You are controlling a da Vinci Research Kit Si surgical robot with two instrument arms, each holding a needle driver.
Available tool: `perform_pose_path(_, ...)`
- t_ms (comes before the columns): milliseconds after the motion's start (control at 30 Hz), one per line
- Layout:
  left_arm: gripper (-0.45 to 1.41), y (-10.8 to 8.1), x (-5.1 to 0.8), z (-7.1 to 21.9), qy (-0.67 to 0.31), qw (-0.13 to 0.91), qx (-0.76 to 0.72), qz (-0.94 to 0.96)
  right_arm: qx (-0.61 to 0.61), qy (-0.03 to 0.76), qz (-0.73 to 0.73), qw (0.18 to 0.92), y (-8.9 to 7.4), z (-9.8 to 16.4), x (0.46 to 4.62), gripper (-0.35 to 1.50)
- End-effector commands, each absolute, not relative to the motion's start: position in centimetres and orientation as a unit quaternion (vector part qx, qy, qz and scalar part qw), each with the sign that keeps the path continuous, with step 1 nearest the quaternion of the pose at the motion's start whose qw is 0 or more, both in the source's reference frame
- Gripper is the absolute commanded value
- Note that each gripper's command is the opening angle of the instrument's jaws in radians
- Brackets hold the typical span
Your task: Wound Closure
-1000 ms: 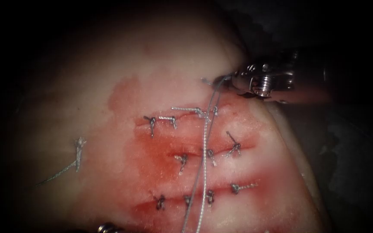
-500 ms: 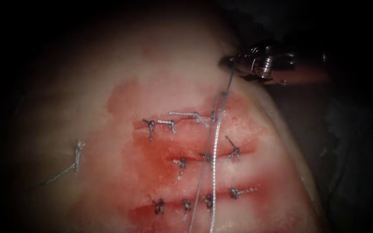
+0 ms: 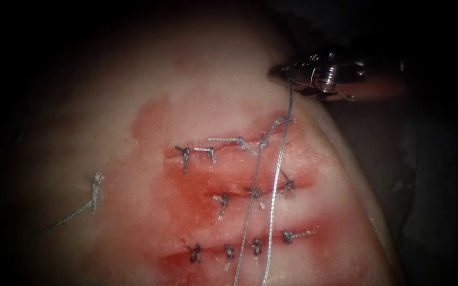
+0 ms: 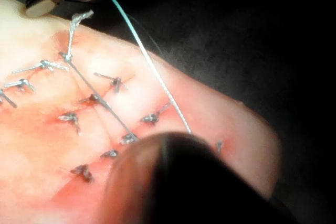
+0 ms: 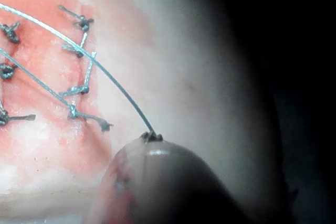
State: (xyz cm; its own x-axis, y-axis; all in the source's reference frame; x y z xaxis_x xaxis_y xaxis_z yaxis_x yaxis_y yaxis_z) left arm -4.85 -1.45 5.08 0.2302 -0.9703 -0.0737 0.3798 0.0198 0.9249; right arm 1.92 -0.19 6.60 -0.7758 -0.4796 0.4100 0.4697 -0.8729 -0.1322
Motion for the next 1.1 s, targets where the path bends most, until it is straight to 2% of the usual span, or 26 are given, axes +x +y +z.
perform_pose_path(33,-0.45,-1.1,-4.9,5.1,-0.358,0.628,0.431,-0.54,-0.264,0.015,-0.934,0.239,-0.2,6.6,2.0,0.17)
perform_pose_path(67,-0.45,-1.1,-4.9,5.1,-0.358,0.628,0.431,-0.54,-0.264,0.015,-0.934,0.239,-0.2,6.6,2.0,0.17)
perform_pose_path(100,-0.45,-1.0,-4.88,5.1,-0.371,0.629,0.417,-0.542,-0.289,0.013,-0.927,0.237,-0.2,6.5,1.97,0.39)
perform_pose_path(167,-0.45,-0.7,-4.8,5.1,-0.399,0.633,0.383,-0.542,-0.317,0.005,-0.917,0.241,-0.2,6.4,1.9,0.46)
perform_pose_path(200,-0.45,-0.6,-4.75,5.1,-0.405,0.633,0.374,-0.544,-0.337,-0.001,-0.909,0.243,-0.2,6.3,1.87,0.59)
perform_pose_path(267,-0.45,-0.4,-4.63,5.1,-0.419,0.633,0.35,-0.549,-0.361,0.002,-0.899,0.247,-0.2,6.2,1.83,0.59)
perform_pose_path(300,-0.45,-0.3,-4.58,5.1,-0.427,0.636,0.336,-0.548,-0.371,0.015,-0.893,0.256,-0.2,6.1,1.8,0.68)
perform_pose_path(333,-0.45,-0.3,-4.53,5.1,-0.434,0.637,0.323,-0.548,-0.374,0.019,-0.892,0.251,-0.3,6.1,1.76,0.81)
perform_pose_path(367,-0.45,-0.2,-4.5,5.1,-0.433,0.635,0.323,-0.553,-0.375,0.02,-0.893,0.249,-0.3,6.1,1.73,1.16)
perform_pose_path(500,-0.45,-0.2,-4.44,5.2,-0.433,0.636,0.321,-0.553,-0.366,0.031,-0.887,0.28,-0.3,5.9,1.65,1.18)
perform_pose_path(533,-0.45,-0.2,-4.42,5.2,-0.433,0.635,0.32,-0.554,-0.371,0.039,-0.878,0.3,-0.2,5.8,1.62,1.1)
perform_pose_path(600,-0.45,-0.2,-4.41,5.1,-0.435,0.636,0.315,-0.553,-0.382,0.052,-0.855,0.346,-0.2,5.7,1.56,0.66)
perform_pose_path(800,-0.45,0.0,-4.36,5.2,-0.443,0.637,0.302,-0.554,-0.361,0.07,-0.778,0.509,-0.5,5.6,1.56,0.56)
perform_pose_path(867,-0.45,0.2,-4.31,5.2,-0.45,0.634,0.292,-0.557,-0.352,0.061,-0.744,0.565,-0.8,5.6,1.54,0.34)
perform_pose_path(900,-0.45,0.3,-4.26,5.2,-0.463,0.632,0.283,-0.554,-0.343,0.064,-0.694,0.63,-1.0,5.6,1.52,0.09)
perform_pose_path(933,-0.45,0.3,-4.26,5.2,-0.463,0.632,0.283,-0.554,-0.343,0.064,-0.694,0.63,-1.0,5.6,1.52,0.09)
perform_pose_path(967,-0.45,0.3,-4.24,5.2,-0.467,0.631,0.278,-0.554,-0.339,0.072,-0.665,0.661,-1.2,5.6,1.52,-0.05)
perform_pose_path(1000,-0.45,0.4,-4.21,5.2,-0.47,0.628,0.274,-0.557,-0.334,0.082,-0.627,0.699,-1.3,5.7,1.52,-0.11)
perform_pose_path(1033,-0.45,0.4,-4.19,5.2,-0.47,0.626,0.267,-0.561,-0.333,0.112,-0.531,0.771,-1.5,5.7,1.53,-0.23)
perform_pose_path(1100,-0.45,0.4,-4.19,5.2,-0.471,0.624,0.262,-0.566,-0.331,0.126,-0.502,0.789,-1.5,5.8,1.53,-0.23)
